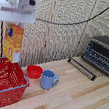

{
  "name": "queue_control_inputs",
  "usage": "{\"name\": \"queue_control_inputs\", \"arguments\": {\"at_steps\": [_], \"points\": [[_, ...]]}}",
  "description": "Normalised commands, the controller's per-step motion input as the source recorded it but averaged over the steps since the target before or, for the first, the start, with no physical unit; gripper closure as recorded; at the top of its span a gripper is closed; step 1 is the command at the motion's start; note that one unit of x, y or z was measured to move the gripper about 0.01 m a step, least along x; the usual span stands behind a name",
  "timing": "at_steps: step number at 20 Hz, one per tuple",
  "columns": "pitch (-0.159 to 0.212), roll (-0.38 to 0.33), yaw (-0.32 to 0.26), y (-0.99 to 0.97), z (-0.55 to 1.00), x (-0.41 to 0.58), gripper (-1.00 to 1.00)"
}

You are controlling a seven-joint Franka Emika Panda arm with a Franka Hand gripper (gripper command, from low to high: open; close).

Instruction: Carefully direct your gripping tool toward the mac and cheese carton. Clutch the mac and cheese carton gently but firmly in your gripping tool. Slide your gripping tool, with the carton in hand, above the container. Loosen your grip, letting the carton of mac and cheese effortlessly fall into the container.

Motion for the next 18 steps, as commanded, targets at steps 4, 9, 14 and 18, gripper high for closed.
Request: {"name": "queue_control_inputs", "arguments": {"at_steps": [4,9,14,18], "points": [[-0.022,-0.066,0.003,0.45,-0.76,0.080,1.00],[0.050,-0.134,0.027,0.38,-0.61,0.212,1.00],[0.137,-0.055,0.074,0.07,0.05,0.476,-1.00],[0.142,0.006,-0.016,-0.04,0.48,0.276,-1.00]]}}
